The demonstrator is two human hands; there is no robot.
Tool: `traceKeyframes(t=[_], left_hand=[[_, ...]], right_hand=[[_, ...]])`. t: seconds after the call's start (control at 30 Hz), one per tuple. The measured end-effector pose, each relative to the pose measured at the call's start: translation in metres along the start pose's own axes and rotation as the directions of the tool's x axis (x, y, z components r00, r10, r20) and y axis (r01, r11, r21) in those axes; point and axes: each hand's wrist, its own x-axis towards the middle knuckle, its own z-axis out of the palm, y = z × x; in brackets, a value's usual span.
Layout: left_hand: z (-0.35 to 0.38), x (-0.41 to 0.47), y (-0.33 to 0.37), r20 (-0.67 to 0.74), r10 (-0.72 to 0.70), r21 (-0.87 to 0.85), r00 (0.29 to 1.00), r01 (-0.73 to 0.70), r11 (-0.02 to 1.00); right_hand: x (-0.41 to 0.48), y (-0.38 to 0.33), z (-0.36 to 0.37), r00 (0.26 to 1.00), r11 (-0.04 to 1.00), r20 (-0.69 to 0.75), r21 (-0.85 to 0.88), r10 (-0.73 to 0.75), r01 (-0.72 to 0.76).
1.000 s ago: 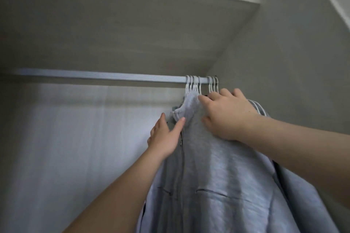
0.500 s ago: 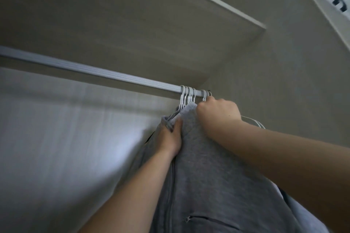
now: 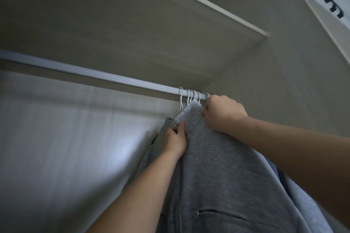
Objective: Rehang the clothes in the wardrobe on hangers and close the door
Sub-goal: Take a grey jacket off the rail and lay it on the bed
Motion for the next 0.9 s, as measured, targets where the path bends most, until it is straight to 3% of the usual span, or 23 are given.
traceKeyframes(t=[0.13, 0.27, 0.47, 0.6, 0.9], left_hand=[[-0.014, 0.003, 0.008, -0.109, 0.074, 0.02, 0.991, -0.072, 0.997], [-0.024, 0.015, 0.011, -0.048, 0.07, -0.064, 0.996, -0.073, 0.995], [-0.041, 0.003, 0.022, -0.215, 0.188, 0.105, 0.958, -0.169, 0.98], [-0.047, -0.015, 0.042, -0.251, 0.244, 0.185, 0.937, -0.201, 0.962], [-0.031, -0.09, 0.13, -0.172, 0.36, 0.214, 0.917, -0.321, 0.922]], right_hand=[[0.007, -0.006, 0.001, 0.996, 0.998, -0.07, 0.011, -0.064, 0.065], [0.011, -0.004, -0.004, 0.986, 0.994, -0.128, 0.008, -0.106, 0.108], [-0.009, 0.017, -0.024, 0.968, 0.986, -0.192, 0.007, -0.16, 0.165], [-0.031, 0.04, -0.054, 0.952, 0.979, -0.232, -0.012, -0.199, 0.202], [-0.1, 0.123, -0.156, 0.944, 0.977, -0.256, -0.104, -0.208, 0.187]])
